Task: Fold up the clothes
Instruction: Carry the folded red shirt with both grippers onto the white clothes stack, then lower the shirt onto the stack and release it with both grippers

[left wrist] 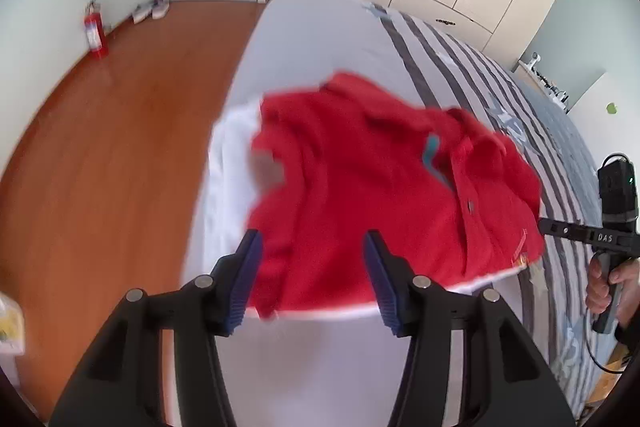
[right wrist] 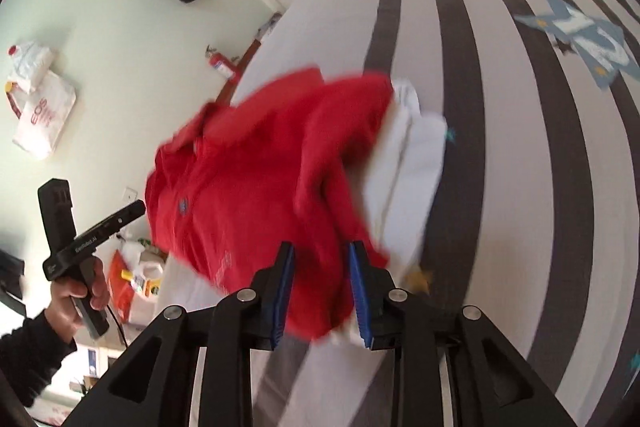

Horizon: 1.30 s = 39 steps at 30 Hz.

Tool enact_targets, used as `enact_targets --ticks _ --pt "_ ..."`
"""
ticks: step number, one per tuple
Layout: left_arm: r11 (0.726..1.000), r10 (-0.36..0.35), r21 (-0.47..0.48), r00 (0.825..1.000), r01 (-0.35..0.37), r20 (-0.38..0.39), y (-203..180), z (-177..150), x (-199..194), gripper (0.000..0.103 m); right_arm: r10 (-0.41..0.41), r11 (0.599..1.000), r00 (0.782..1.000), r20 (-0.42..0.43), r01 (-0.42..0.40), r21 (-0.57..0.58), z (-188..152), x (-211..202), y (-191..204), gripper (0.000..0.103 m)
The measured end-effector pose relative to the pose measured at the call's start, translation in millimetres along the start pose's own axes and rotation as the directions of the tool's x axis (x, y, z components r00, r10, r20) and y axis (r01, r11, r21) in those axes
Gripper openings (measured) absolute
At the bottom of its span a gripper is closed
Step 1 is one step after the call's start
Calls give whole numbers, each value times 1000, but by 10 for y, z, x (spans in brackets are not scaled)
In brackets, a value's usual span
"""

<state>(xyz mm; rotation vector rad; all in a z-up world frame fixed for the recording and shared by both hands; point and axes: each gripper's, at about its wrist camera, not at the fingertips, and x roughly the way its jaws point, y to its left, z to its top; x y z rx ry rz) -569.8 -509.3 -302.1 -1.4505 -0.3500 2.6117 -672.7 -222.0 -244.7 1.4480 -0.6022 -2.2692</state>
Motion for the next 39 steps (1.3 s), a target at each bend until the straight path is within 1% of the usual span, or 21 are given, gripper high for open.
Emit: enact_targets --ticks 3,6,7,8,9,10,11,13,15,17,21,24,27,29,30,32,33,35,37,38,39 --pt "999 31 -23 999 -32 -38 49 -91 192 50 27 999 1000 -6 -27 19 -76 86 -25 27" --pt "998 10 -67 1000 -11 -26 105 -89 292 50 33 999 999 -7 -33 37 -80 165 -35 27" --pt "997 2 -77 1000 -3 -20 120 -77 310 46 37 998 999 -7 -37 44 -74 185 -34 27" --pt "996 4 -83 1000 -5 -18 130 -60 335 40 40 998 999 -7 -40 51 -68 206 -34 27" --pt "996 8 -87 1000 -10 -22 137 -43 360 21 44 997 999 -7 -43 59 -63 226 -33 25" --pt "996 1 -92 1000 -3 -28 145 -24 370 14 47 997 999 -12 -46 54 -57 233 -6 21" --pt "996 -6 -90 999 4 -31 106 6 359 10 50 998 999 -19 -49 44 -53 234 31 5" --pt "997 -13 -78 999 10 -39 77 116 274 6 51 999 998 -27 -51 20 -42 195 111 5" --pt "997 -29 -79 999 25 -46 85 188 160 6 58 998 998 -24 -58 12 -32 82 176 5" --pt "997 -33 -78 998 29 -49 107 259 88 5 86 995 996 -37 -83 55 -27 -15 160 5" --pt "1000 10 -19 997 -12 -82 80 331 47 2 115 986 990 -76 -105 129 -50 -124 107 4" --pt "996 77 56 989 -70 -126 21 247 247 3 11 996 994 -110 -1 87 -93 18 64 4" --pt "992 115 68 980 -105 -165 18 198 486 3 -40 996 989 -143 50 71 -100 247 11 5" --pt "991 127 59 985 -121 -115 -24 222 399 4 -50 996 987 -153 61 69 -82 276 26 7" --pt "984 168 67 984 -164 -63 -55 232 292 5 -47 996 988 -144 57 62 -70 218 53 9" --pt "959 270 78 961 -273 53 -114 255 74 5 -76 996 992 -100 80 38 -55 -19 91 10" --pt "956 280 67 955 -287 95 -127 279 -1 6 -98 994 992 -73 101 30 -50 -163 90 10" --pt "973 224 36 969 -229 107 -108 412 26 13 -158 987 987 9 157 39 34 -348 103 10" --pt "983 177 22 980 -180 91 -101 621 188 22 -171 983 984 57 167 69 215 -375 55 27" --pt "988 147 22 986 -150 83 -114 736 292 24 -162 984 984 73 155 94 307 -360 -1 38" --pt "990 140 16 987 -142 74 -90 822 352 27 -150 984 985 81 140 113 409 -307 -46 40"
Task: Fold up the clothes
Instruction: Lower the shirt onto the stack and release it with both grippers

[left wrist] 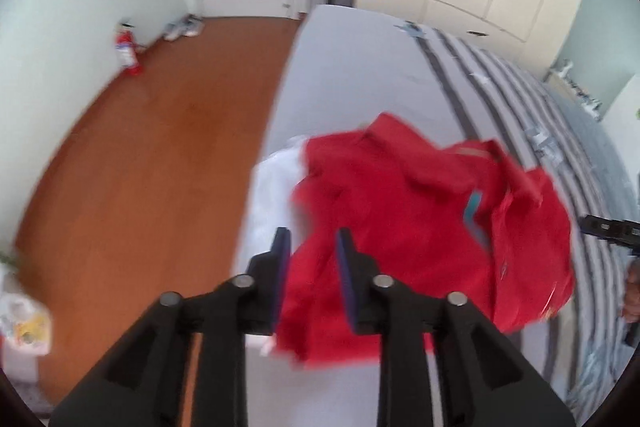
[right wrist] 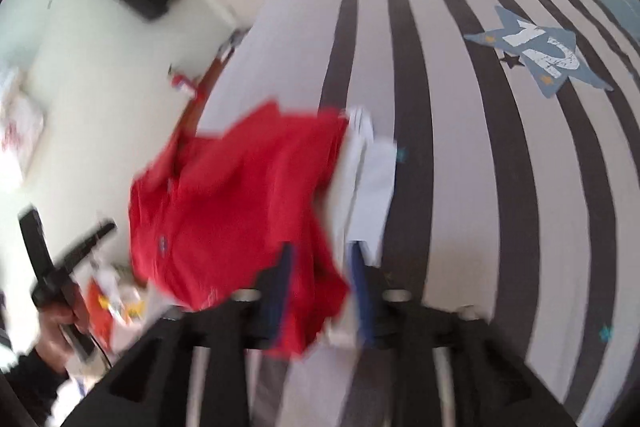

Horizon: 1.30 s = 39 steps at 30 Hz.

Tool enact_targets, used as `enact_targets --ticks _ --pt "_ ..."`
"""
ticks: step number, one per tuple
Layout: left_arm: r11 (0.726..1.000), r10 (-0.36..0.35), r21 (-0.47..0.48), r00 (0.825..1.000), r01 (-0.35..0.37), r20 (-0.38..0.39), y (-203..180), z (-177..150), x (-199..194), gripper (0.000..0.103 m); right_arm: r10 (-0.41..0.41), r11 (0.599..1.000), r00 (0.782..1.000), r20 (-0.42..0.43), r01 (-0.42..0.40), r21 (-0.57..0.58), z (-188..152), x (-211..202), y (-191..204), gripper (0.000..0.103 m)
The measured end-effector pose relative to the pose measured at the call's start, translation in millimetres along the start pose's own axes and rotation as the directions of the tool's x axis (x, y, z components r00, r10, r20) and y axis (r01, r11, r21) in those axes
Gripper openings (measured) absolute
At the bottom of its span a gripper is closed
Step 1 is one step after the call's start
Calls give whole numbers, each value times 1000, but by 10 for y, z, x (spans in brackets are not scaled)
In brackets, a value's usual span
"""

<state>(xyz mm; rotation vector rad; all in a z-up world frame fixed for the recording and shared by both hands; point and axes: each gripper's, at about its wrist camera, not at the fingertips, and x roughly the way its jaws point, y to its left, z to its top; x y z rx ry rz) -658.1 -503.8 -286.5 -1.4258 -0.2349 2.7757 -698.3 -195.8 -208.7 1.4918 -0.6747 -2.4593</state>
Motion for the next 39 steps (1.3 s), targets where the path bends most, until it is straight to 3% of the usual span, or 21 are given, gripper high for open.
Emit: enact_targets --ticks 4,6,10,11,12,13,14,15,18,20,22,25,26,27,28,30,33,35,37,39 --pt "991 -74 -118 996 67 -57 63 312 313 50 56 995 997 -62 -50 89 390 533 63 40" --pt "981 -131 -156 987 115 -97 110 439 548 57 38 994 995 -87 -29 103 475 683 47 40" --pt "978 -166 -153 974 142 -157 122 510 825 57 66 991 989 -132 -50 124 559 926 27 40" --pt "979 -174 -138 972 152 -161 100 530 847 54 70 991 988 -137 -52 127 577 965 23 40" --pt "979 -183 -121 969 165 -163 76 552 864 37 73 990 987 -141 -55 129 595 1004 19 37" --pt "983 -175 -91 971 161 -164 35 575 866 29 82 989 987 -140 -64 131 605 1028 8 35" --pt "987 -160 -56 973 153 -165 -11 599 863 23 95 988 986 -136 -76 133 613 1046 -4 27" --pt "989 -147 -12 978 147 -149 -72 630 826 10 103 988 986 -129 -86 127 618 1049 -1 22" --pt "984 -168 55 985 170 -26 -163 777 590 7 110 993 993 -34 -108 44 629 796 107 13" --pt "989 -136 63 990 135 21 -178 834 546 7 100 995 994 40 -99 -15 624 607 186 7" --pt "993 -49 102 998 51 -32 -217 795 804 7 44 997 997 67 -40 -59 600 546 239 7" --pt "994 36 104 993 -25 -109 -193 686 1114 12 -65 994 996 -55 60 -90 588 930 151 12" --pt "995 51 96 993 -41 -106 -177 663 1151 16 -74 995 995 -64 69 -77 601 970 97 25" --pt "995 67 86 993 -58 -96 -139 628 1133 26 -71 996 996 -58 68 -54 623 964 36 36" --pt "995 81 72 993 -75 -84 -88 626 1089 36 -69 997 996 -53 68 -30 645 958 -24 36" --pt "993 115 43 992 -113 -49 14 678 970 38 -80 997 996 -25 80 14 654 847 -108 36" --pt "987 148 60 987 -152 60 -38 798 720 38 -170 985 983 72 168 24 693 585 -164 39" --pt "989 104 90 990 -113 100 -181 791 543 38 -142 988 981 131 148 -34 662 462 -13 39" --pt "991 16 133 992 -32 125 -345 740 355 38 -107 985 978 176 129 -116 597 381 219 38" --pt "979 -51 199 994 30 99 -541 757 383 37 -53 975 983 178 90 -205 483 464 553 38"
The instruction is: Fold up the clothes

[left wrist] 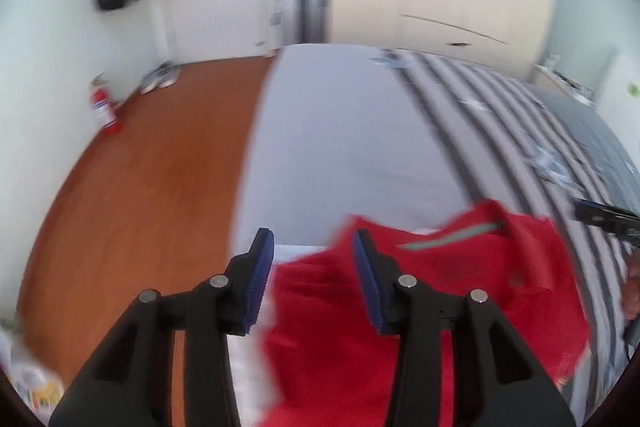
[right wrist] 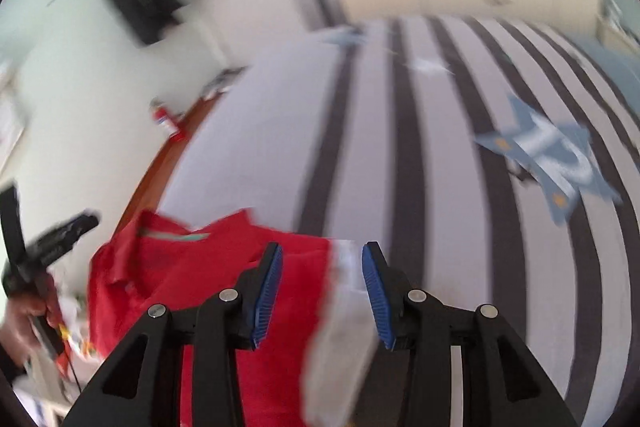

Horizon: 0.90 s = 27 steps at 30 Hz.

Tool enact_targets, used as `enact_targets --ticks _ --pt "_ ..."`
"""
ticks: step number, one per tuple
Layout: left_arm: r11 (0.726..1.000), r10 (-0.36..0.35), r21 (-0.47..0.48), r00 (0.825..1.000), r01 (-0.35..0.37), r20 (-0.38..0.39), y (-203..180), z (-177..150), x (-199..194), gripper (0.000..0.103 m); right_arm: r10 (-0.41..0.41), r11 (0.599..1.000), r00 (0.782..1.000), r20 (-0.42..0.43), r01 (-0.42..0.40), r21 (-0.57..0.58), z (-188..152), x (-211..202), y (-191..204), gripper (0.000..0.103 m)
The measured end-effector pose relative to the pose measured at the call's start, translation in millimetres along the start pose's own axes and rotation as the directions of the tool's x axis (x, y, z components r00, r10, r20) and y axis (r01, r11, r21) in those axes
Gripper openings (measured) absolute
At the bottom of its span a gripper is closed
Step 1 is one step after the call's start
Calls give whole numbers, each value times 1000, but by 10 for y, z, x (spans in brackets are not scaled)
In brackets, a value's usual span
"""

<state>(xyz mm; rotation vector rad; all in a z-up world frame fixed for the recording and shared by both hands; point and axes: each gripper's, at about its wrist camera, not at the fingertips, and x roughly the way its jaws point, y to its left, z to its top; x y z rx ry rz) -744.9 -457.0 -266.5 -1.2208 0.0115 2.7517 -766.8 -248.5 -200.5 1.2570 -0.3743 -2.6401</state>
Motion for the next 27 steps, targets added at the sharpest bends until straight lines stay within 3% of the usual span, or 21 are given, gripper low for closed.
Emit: enact_targets --ticks 3,5,7,11,15,19,23,27 --pt "995 40 92 995 -31 -91 -237 -11 314 29 4 997 1000 -28 -6 -74 -89 172 337 38" --pt "997 57 63 988 -48 -146 -171 -73 594 29 -35 995 996 -81 27 -99 -161 375 460 38" --pt "998 66 35 987 -61 -145 -204 -156 645 29 -70 993 992 -105 59 -100 -242 542 498 38" --pt "996 87 21 987 -85 -137 -315 -114 681 29 -97 989 993 -67 88 -122 -300 708 545 39" --pt "997 43 -58 996 -47 -74 -203 -202 202 29 -56 992 997 -44 50 -117 -306 582 500 38" --pt "998 54 -29 998 -54 -14 -65 -389 -390 29 18 994 1000 -2 -18 -109 -312 283 502 38" --pt "998 53 19 995 -52 -89 93 -672 -306 30 -8 992 1000 -17 5 -130 -521 222 418 38" --pt "997 18 -71 996 -24 -88 242 -707 -277 33 -22 991 999 -31 18 -136 -739 184 294 31"
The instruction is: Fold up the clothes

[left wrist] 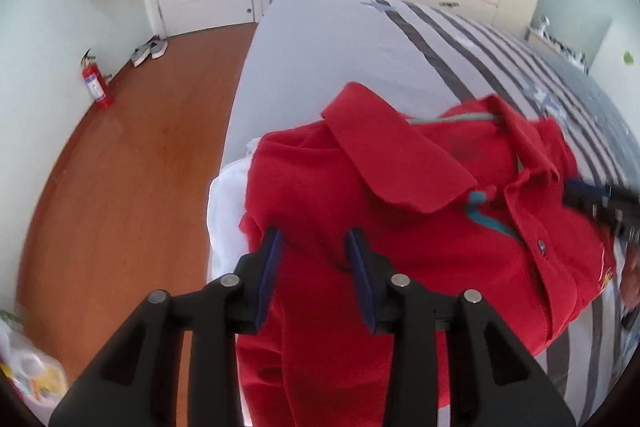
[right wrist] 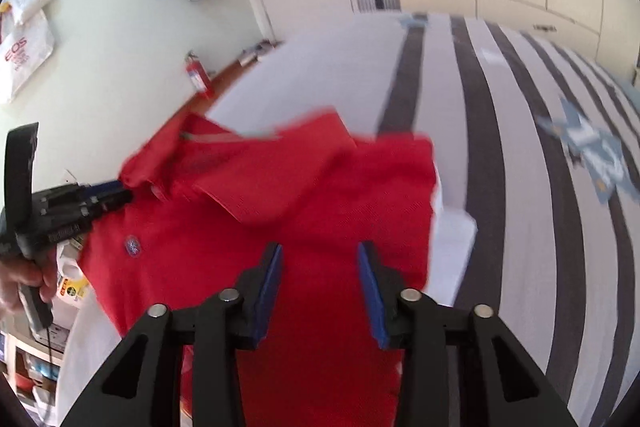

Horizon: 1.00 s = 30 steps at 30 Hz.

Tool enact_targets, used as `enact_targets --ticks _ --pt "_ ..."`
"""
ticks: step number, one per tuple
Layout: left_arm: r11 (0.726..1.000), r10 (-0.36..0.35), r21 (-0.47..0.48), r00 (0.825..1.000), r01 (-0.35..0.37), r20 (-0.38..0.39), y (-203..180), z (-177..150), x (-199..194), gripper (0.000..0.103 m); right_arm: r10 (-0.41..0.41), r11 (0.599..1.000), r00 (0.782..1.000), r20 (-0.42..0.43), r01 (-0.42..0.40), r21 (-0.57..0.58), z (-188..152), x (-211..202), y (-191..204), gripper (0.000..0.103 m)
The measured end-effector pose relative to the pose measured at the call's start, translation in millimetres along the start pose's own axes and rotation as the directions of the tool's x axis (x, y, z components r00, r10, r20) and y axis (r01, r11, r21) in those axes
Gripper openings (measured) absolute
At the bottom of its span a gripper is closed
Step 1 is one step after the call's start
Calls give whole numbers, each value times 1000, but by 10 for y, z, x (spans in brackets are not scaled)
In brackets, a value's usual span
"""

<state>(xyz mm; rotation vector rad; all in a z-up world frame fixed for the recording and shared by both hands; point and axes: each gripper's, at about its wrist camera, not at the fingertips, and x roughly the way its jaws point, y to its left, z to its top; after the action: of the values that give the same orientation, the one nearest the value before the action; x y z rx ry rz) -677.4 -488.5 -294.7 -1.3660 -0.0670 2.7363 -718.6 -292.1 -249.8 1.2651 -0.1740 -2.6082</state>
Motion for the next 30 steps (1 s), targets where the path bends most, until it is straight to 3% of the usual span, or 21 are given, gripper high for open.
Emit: enact_targets --ticks 3,7,13,18,21,24,26,30 --pt "996 -16 -86 1000 17 9 57 61 -87 33 -5 1000 1000 -12 5 -1 -149 -27 -70 31" --pt "999 -17 -42 997 20 69 -59 7 -452 33 20 999 999 28 -21 46 -180 -307 -64 31" --pt "1000 -13 -12 1000 13 -13 -98 -458 -438 33 67 998 998 13 -67 -13 -455 -442 197 31" --pt "999 -18 -50 999 16 -39 -48 -557 -324 33 63 998 998 -14 -63 4 -627 -273 114 32" --pt "998 13 -66 999 -15 -29 -52 -473 -465 33 53 999 998 -19 -53 10 -563 -349 101 32" --pt "999 13 -41 998 -11 57 -132 -179 -556 33 28 1000 999 17 -27 -9 -416 -478 119 32" --pt "999 23 -26 997 -21 79 -160 69 -481 33 1 1000 999 54 0 -22 -235 -480 107 32" --pt "998 56 -18 997 -55 46 -187 434 -114 33 -33 999 998 50 33 17 185 -143 3 32"
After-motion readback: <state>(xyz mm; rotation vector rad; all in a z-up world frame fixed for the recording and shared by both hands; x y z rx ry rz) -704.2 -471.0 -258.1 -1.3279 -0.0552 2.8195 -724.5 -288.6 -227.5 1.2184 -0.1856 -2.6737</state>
